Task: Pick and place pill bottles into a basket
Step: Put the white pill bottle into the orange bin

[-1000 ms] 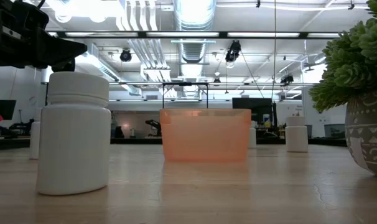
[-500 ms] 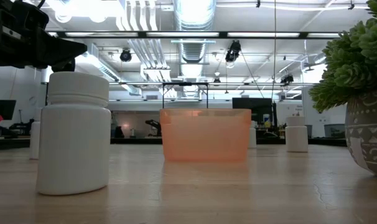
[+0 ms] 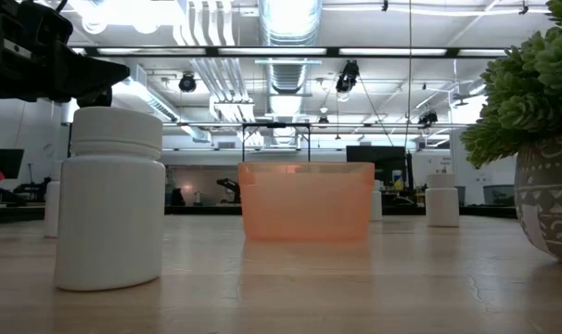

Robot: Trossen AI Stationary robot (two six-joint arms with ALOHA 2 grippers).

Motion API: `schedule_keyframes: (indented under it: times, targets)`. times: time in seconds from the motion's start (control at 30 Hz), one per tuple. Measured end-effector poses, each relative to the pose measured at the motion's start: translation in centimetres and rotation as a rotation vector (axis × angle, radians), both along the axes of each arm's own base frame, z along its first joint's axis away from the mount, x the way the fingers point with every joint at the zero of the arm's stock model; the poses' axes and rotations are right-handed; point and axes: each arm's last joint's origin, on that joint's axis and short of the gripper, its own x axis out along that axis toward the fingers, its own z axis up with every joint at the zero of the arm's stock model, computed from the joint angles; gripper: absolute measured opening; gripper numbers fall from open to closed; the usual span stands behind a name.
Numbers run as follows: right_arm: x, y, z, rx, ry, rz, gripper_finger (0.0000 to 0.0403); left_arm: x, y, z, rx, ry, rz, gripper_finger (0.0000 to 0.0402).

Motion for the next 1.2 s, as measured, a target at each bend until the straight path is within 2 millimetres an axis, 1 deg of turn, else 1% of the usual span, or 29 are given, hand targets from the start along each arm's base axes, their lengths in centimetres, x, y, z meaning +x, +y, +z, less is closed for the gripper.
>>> schedule_keyframes:
  times: [0.2,0.37,0.5,0.73,0.9,1.07,1.2]
  targets:
    - [1.9,-0.7,-0.1,0.050,0.084,0.008,0.0028,0.0,0.0,0.0,0.000,0.000,0.000,0.0000]
    - [4.1,-1.9,-1.5,0.105,0.242,-0.018,0.0028,0.0,0.0,0.0,0.000,0.000,0.000,0.0000]
    - [5.6,-3.0,-2.5,0.099,0.321,-0.022,0.0028,0.0,0.0,0.0,0.000,0.000,0.000,0.0000]
    - [8.0,-4.4,-4.2,0.180,0.406,0.074,0.0028,0.0,0.0,0.0,0.000,-0.001,0.000,0.0000]
    - [9.0,-4.8,-5.9,0.203,0.483,0.097,0.0029,0.0,0.0,0.0,0.000,0.000,0.001,0.0000]
    - [9.5,-5.0,-7.7,0.225,0.558,0.097,0.0029,0.0,0.0,0.0,0.000,0.000,0.000,0.0000]
    - [9.9,-5.2,-9.5,0.243,0.637,0.111,0.0029,0.0,0.0,0.0,0.000,0.000,0.000,0.0000]
